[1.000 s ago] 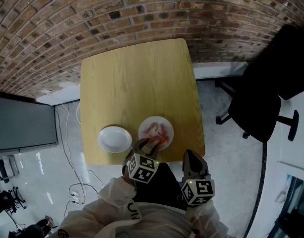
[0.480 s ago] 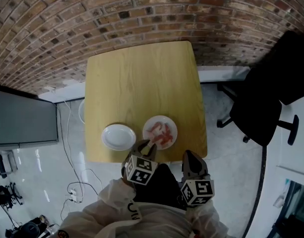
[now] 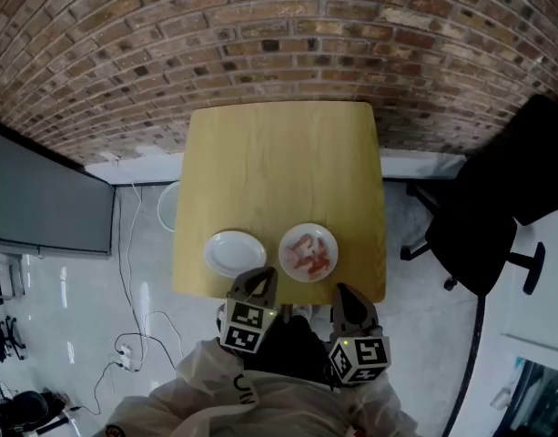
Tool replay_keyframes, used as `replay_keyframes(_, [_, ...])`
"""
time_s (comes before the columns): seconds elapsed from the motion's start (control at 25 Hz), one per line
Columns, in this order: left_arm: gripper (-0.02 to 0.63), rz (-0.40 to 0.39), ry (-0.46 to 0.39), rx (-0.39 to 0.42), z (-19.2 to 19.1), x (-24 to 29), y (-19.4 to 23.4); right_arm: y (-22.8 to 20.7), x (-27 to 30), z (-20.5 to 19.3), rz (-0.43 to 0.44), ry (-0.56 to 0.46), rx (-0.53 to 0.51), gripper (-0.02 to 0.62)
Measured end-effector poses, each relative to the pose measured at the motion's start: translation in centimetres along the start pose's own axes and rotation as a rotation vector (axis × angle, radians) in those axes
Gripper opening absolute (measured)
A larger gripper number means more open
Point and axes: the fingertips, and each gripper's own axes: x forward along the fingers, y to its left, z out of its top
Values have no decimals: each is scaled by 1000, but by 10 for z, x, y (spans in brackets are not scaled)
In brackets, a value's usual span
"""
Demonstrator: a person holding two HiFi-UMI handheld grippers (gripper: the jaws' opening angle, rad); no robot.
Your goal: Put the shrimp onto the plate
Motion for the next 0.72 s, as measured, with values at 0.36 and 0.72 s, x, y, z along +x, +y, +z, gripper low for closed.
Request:
replay_keyframes(0.36, [9,76,-129,-21,23,-68,23,55,-12,38,87,-45,-80,23])
replay_keyframes(0.72, [9,110,-247,-33,31,-137,51,116,-29,52,93,-95,-128,23])
